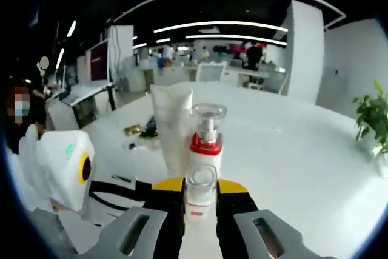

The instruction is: Arrange the skincare products in the storage area until every visible bottle or jar stands upright without overlapping.

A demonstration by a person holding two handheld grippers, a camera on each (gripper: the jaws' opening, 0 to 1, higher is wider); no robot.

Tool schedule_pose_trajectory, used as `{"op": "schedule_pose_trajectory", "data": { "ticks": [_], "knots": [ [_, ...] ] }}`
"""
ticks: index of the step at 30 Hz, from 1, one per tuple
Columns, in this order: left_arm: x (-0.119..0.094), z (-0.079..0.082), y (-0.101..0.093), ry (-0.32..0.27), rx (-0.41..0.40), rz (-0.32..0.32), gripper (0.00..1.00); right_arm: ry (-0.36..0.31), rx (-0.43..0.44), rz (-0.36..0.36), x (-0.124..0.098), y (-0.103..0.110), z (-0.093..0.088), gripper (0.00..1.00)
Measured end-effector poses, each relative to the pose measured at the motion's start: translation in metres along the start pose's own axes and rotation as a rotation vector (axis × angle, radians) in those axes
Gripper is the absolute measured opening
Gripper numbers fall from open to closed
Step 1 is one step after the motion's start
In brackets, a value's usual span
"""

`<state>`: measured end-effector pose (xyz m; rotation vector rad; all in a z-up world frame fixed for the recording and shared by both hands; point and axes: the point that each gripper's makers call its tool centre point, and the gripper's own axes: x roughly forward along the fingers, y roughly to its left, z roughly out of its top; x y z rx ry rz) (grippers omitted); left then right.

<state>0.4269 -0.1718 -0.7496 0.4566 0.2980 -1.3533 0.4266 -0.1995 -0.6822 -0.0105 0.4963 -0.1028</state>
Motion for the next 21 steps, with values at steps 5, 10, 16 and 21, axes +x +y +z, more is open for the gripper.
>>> {"op": "schedule_pose_trajectory", "data": {
  "ticks": [5,10,16,21],
  "knots": [
    [0.0046,0.0033,-0.0045,-0.007,-0.004,-0.012,0.15,0.0,-0.008,-0.006,0.004,-0.0006,0.0001,0.1],
    [0.0075,0.0028,-0.0035,-0.005,-0.001,-0.008,0.15,-0.008,-0.033,-0.001,0.0052,0.0022,-0.001,0.11],
    [0.0076,0.0003,-0.0018,0.003,0.004,-0.003,0.16,-0.014,-0.062,0.005,0.0038,0.0043,-0.0008,0.12],
    [0.0073,0.0001,0.0024,0.006,0.003,0.006,0.15,-0.008,-0.066,0.02,0.0042,0.0088,-0.0039,0.18]
  ]
}}
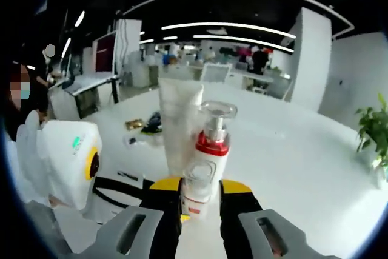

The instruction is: Arrange the skincare products in the storage area until every visible bottle or jar stands upright without overlapping.

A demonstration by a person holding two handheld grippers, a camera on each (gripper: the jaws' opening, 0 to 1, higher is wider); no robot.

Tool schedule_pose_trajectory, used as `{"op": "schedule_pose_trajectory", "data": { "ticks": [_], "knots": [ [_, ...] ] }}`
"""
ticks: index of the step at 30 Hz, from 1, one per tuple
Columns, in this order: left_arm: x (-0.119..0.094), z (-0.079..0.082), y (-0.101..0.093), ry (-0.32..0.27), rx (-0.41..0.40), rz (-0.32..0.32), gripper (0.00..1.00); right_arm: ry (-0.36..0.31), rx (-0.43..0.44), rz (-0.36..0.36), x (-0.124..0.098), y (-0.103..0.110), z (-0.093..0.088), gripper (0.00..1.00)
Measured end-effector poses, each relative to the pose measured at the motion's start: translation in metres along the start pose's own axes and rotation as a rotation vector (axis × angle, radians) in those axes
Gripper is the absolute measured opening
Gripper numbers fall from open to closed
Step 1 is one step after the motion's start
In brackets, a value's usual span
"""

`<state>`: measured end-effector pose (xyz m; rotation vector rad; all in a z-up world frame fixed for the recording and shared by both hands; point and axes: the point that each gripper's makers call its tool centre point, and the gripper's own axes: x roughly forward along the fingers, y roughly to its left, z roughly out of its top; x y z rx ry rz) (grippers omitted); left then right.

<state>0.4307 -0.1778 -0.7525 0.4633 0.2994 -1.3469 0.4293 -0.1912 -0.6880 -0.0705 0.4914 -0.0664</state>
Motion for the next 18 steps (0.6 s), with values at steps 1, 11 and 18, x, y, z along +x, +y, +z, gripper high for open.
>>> {"op": "schedule_pose_trajectory", "data": {
  "ticks": [1,11,18],
  "knots": [
    [-0.0001,0.0,0.0003,0.0,0.0,0.0,0.15,0.007,0.005,0.004,0.0,0.0013,-0.0023,0.17],
    [0.001,-0.0013,0.0045,0.007,0.004,0.009,0.14,0.027,0.019,0.014,-0.0001,0.0024,-0.0098,0.12],
    [0.0024,-0.0022,0.0039,0.011,0.001,0.01,0.14,0.034,0.013,0.023,0.0018,0.0036,-0.0108,0.11]
  ]
}}
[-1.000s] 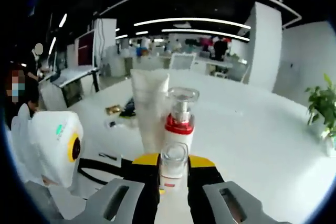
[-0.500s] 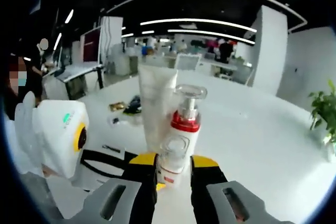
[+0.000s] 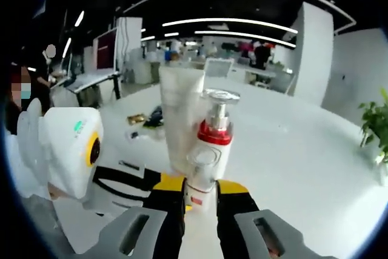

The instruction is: Arrange the skincare products in the storage area until every visible bottle or jar stands upright without overlapping.

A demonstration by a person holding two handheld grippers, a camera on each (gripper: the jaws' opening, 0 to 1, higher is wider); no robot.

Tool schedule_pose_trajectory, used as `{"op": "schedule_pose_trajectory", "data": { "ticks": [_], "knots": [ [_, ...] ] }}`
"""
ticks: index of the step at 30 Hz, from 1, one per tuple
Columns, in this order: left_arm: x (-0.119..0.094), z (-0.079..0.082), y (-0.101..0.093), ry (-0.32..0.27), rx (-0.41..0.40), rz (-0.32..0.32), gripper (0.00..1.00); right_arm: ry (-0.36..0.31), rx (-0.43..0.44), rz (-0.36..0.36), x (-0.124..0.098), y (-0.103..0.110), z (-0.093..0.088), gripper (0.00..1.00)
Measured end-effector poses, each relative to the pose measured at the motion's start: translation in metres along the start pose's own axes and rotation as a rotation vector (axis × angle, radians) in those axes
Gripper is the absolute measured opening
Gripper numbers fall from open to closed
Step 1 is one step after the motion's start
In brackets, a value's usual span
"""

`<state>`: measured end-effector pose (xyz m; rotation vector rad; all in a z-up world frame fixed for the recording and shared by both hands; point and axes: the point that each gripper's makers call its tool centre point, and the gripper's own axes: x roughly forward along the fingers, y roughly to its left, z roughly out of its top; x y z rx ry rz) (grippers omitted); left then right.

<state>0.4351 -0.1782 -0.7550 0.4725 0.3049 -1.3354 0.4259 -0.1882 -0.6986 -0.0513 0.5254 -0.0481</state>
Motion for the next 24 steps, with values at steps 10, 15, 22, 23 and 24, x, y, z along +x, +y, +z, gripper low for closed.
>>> {"op": "schedule_pose_trajectory", "data": {
  "ticks": [10,15,22,23,24],
  "knots": [
    [0.0002,-0.0012,0.0027,0.009,-0.006,0.011,0.15,0.002,-0.011,0.009,0.0004,0.0009,-0.0008,0.13],
    [-0.0008,0.0002,0.0034,0.01,-0.005,0.013,0.15,0.0,-0.017,0.011,0.0001,0.001,0.0001,0.14],
    [-0.0041,0.0048,0.0035,0.004,-0.008,0.009,0.15,-0.017,-0.024,0.011,-0.0017,0.0002,0.0046,0.16],
    [-0.0046,0.005,0.0032,0.006,-0.01,0.004,0.15,-0.019,-0.024,0.011,-0.0022,-0.0002,0.0052,0.17],
    [-0.005,0.0049,0.0031,0.008,-0.008,0.004,0.16,-0.021,-0.023,0.011,-0.0032,-0.0007,0.0062,0.17]
  ]
}}
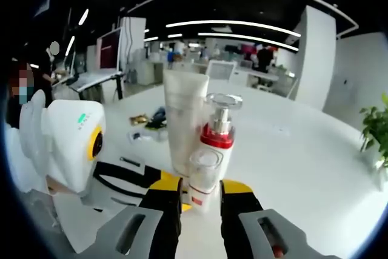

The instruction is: Arrange the skincare products in the storage area until every visible bottle or jar stands upright without overlapping.

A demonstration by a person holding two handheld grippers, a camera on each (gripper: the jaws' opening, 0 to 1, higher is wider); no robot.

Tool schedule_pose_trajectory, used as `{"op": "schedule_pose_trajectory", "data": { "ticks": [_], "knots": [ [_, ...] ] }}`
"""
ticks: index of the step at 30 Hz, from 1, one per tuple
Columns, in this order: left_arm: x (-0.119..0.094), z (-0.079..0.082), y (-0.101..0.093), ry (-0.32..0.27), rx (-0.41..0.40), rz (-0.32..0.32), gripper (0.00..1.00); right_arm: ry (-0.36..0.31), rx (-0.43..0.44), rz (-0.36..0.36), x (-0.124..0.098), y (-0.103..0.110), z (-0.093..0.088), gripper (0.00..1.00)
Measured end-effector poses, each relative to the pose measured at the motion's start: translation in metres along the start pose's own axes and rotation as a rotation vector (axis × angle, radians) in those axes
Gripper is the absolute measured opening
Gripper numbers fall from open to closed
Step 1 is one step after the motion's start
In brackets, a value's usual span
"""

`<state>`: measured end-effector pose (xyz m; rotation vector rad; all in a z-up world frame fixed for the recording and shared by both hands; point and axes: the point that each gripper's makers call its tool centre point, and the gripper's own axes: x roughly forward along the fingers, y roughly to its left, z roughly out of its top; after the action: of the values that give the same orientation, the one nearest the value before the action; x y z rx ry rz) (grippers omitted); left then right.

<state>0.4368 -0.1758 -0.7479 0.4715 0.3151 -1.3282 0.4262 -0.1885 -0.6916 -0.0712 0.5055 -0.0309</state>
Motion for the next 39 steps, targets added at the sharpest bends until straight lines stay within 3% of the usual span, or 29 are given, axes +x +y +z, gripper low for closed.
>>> {"op": "schedule_pose_trajectory", "data": {
  "ticks": [13,21,25,32,39],
  "knots": [
    [-0.022,0.0,-0.005,0.032,0.01,-0.038,0.2,0.0,0.015,0.045,-0.011,0.008,-0.004,0.32],
    [-0.041,-0.006,0.0,0.07,0.02,-0.043,0.29,0.004,0.019,0.071,-0.022,0.01,-0.002,0.43],
    [-0.054,-0.01,0.002,0.102,-0.054,-0.069,0.37,0.014,0.012,0.092,-0.027,0.013,-0.003,0.5],
    [-0.079,-0.018,0.013,0.149,-0.052,-0.075,0.47,0.023,-0.02,0.109,-0.035,0.017,-0.006,0.61],
    [-0.123,-0.034,0.036,0.202,-0.081,-0.018,0.57,0.024,-0.047,0.128,-0.042,0.02,-0.007,0.69]
  ]
}}
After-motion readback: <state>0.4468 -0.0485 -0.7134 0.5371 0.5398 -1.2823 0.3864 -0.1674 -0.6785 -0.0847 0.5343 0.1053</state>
